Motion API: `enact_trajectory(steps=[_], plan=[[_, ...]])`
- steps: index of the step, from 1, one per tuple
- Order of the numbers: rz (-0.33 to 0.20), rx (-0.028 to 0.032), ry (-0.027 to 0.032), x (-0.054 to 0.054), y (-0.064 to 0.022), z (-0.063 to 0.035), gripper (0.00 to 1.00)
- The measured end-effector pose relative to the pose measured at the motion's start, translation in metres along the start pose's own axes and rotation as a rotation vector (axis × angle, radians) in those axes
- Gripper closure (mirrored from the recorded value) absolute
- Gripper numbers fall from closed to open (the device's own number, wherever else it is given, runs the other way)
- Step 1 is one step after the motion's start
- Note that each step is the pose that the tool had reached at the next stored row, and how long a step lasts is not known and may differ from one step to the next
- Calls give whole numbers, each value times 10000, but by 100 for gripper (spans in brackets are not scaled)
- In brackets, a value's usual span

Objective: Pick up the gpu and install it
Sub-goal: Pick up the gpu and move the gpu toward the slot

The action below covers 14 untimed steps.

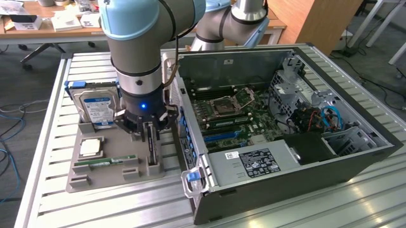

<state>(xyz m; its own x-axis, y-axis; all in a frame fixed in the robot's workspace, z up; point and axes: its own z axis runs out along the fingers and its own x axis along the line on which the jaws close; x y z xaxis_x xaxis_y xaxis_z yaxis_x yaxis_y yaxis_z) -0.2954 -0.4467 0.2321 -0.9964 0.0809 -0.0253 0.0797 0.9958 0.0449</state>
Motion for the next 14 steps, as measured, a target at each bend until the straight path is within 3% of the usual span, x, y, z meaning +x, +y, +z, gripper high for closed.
enact_trajectory(steps=[3,14], plan=[[0,0,0,0,0,0,66],[0,0,0,0,0,0,66]])
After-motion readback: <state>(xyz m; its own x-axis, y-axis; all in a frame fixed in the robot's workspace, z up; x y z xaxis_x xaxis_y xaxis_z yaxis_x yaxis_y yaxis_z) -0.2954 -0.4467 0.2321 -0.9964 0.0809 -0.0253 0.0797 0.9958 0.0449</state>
